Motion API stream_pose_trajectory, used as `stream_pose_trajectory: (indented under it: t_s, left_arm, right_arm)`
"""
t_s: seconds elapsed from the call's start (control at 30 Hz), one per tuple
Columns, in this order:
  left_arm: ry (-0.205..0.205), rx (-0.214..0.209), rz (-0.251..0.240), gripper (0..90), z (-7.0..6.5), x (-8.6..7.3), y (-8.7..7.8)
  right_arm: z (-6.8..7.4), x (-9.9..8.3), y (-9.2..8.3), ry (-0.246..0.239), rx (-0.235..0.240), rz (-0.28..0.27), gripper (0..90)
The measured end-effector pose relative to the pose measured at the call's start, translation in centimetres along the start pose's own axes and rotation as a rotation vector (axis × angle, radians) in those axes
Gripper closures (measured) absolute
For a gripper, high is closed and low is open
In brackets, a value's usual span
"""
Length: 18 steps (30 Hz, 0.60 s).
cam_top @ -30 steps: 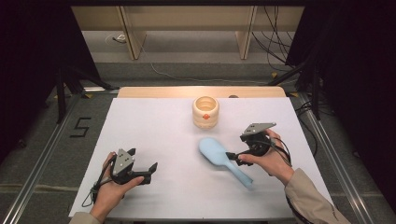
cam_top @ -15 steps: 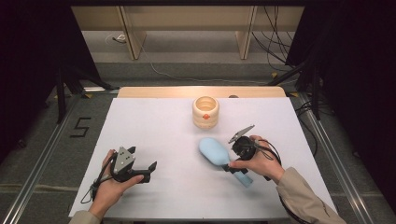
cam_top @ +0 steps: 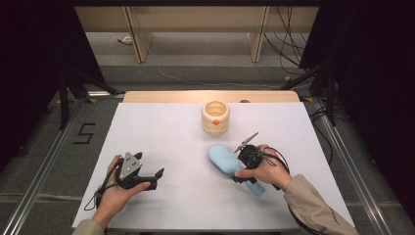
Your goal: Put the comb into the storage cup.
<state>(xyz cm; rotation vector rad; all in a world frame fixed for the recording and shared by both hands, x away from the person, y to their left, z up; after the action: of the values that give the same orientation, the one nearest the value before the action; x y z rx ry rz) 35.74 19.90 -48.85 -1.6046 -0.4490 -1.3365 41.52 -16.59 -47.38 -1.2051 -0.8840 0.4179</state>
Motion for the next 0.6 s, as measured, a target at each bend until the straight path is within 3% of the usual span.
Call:
stream_pose_trajectory:
  t_s: [0.33, 0.6]
  left_arm:
    - [0.007, -0.005, 0.005, 5.9, -0.2, 0.0, 0.1]
    - [0.005, -0.005, 0.005, 6.3, -0.2, -0.1, 0.1]
  right_arm:
    - [0.1, 0.3, 0.8, -0.016, -0.017, 0.047, 26.2]
    - [0.2, 0.6, 1.1, -0.013, -0.057, 0.081, 31.3]
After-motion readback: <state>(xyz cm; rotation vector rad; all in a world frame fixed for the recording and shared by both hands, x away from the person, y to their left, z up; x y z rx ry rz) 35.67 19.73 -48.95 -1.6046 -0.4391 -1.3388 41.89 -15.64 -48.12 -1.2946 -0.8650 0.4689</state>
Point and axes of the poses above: each handheld gripper's, and its own axes: y roughly forward along the jaws, x roughly out of its top, z roughly to its left, the point moved 2 cm from there along y, roughly forward along the jaws
